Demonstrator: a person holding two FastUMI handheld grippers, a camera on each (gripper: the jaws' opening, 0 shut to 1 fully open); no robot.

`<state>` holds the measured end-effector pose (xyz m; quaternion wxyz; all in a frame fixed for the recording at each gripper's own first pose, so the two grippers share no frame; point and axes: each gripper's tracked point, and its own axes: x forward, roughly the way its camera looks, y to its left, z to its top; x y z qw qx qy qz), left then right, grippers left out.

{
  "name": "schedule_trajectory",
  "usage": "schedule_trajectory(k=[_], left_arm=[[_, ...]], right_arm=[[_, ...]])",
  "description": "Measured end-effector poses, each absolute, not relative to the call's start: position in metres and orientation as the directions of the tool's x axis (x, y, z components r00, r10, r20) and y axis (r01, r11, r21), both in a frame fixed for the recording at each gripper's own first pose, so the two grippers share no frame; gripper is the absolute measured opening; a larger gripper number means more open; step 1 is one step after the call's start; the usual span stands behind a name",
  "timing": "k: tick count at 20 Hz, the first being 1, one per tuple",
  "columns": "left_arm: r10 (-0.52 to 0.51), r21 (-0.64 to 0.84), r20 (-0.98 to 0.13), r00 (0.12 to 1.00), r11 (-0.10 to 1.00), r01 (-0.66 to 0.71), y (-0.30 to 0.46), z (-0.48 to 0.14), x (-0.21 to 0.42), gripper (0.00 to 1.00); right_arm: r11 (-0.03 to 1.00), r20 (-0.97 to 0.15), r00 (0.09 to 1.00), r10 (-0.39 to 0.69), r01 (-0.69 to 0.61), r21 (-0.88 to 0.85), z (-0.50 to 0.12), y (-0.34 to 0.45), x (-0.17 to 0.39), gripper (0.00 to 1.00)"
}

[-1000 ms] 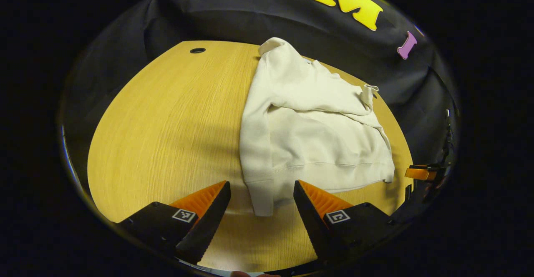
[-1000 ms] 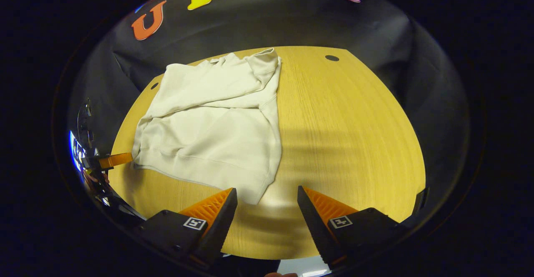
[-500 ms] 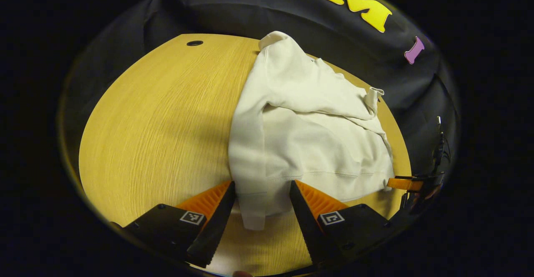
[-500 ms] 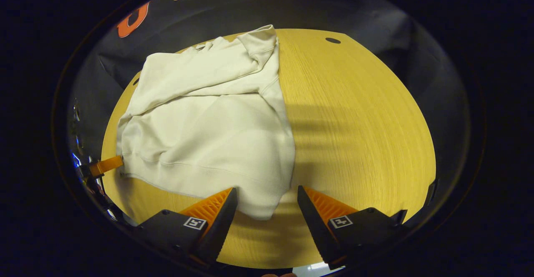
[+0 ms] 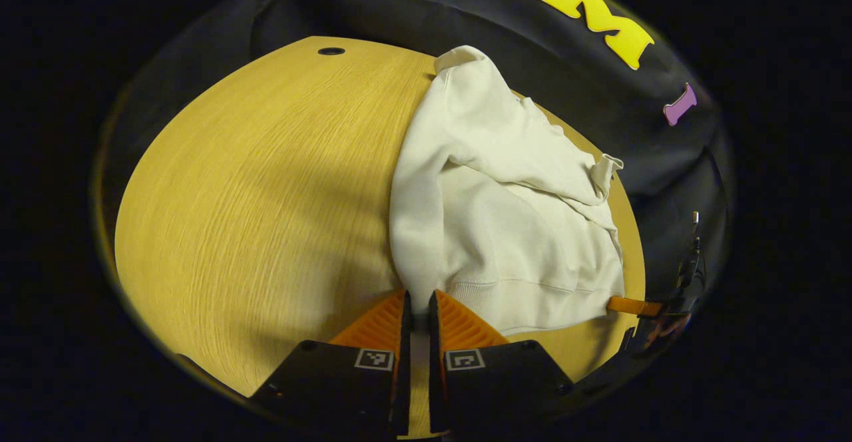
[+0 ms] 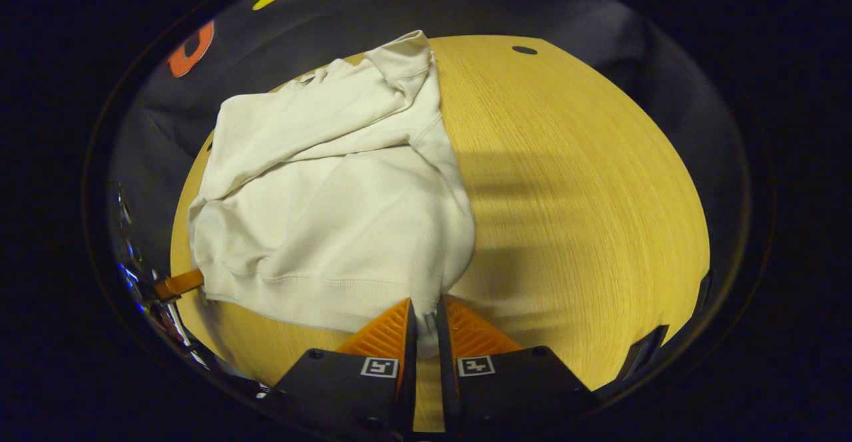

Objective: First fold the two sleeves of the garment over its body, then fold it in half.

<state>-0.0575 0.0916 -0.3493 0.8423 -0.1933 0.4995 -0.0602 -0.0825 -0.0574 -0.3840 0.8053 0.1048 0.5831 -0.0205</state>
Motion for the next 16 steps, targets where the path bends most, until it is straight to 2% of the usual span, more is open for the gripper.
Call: schedule_trajectory(k=[1, 3, 6, 11, 16], left_arm=[[-0.308, -0.398, -0.813, 0.494, 0.913, -0.086, 0.089, -0.348, -0.058, 0.13], [-0.314, -0.398, -0.806, 0.502, 0.915, -0.065, 0.089, -0.342, -0.059, 0.11], [-0.312, -0.381, -0.796, 0.519, 0.924, -0.027, 0.093, -0.328, -0.06, 0.1], [-0.317, -0.368, -0.784, 0.533, 0.93, 0.013, 0.095, -0.309, -0.067, 0.1], [-0.308, -0.308, -0.739, 0.599, 0.945, 0.107, 0.09, -0.265, -0.05, 0.1]], right_arm=[[0.97, -0.94, 0.324, 0.11, 0.172, 0.173, -0.383, -0.057, -0.081, 0.18], [0.947, -0.934, 0.328, 0.142, 0.229, 0.225, -0.382, -0.058, -0.084, 0.04], [0.923, -0.912, 0.373, 0.172, 0.262, 0.282, -0.369, -0.062, -0.08, 0.04], [0.91, -0.87, 0.449, 0.203, 0.241, 0.337, -0.337, -0.067, -0.07, 0.04], [0.892, -0.815, 0.532, 0.231, 0.219, 0.396, -0.304, -0.061, -0.039, 0.04]])
